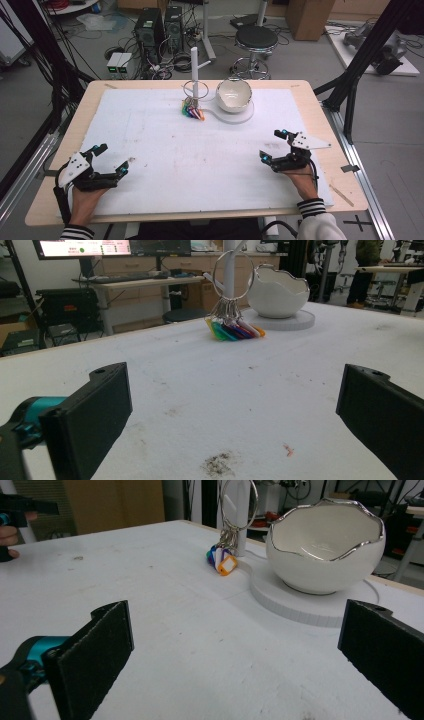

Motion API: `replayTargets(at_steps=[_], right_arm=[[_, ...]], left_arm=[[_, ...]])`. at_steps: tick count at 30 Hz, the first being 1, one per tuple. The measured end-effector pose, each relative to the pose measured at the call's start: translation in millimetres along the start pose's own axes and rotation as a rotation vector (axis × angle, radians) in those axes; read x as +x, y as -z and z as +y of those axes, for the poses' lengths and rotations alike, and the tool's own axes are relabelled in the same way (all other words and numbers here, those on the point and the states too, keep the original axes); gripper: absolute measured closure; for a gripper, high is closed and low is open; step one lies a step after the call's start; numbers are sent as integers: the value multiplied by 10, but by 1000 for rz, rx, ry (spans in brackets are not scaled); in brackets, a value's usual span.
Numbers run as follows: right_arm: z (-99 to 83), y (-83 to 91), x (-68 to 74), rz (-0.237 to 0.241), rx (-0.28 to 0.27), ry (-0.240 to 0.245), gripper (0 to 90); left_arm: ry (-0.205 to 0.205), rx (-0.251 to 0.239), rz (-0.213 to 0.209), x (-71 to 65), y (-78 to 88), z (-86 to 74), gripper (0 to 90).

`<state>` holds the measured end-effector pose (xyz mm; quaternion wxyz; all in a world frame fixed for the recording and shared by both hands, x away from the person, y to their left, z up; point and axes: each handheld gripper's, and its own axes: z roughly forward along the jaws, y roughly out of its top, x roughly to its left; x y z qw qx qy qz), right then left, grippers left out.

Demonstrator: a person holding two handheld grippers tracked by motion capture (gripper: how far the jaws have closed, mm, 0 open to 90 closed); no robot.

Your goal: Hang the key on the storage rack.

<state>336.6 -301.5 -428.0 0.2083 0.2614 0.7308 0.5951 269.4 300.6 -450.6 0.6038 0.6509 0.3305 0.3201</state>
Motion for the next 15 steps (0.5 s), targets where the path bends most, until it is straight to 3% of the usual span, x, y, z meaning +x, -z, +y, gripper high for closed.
replayTargets(at_steps=[4,5,11,15], right_arm=[[-168,28,17,-23,-25,-26,8],[-214,40,30,-47,-49,-31,8],[-239,82,59,-71,-100,-22,8],[-241,80,54,-77,-99,-26,8]], left_arm=[[2,-3,3,-1,1,-1,18],[3,-3,4,0,2,-2,18],[5,1,2,2,1,-1,18],[1,2,1,2,0,0,18]])
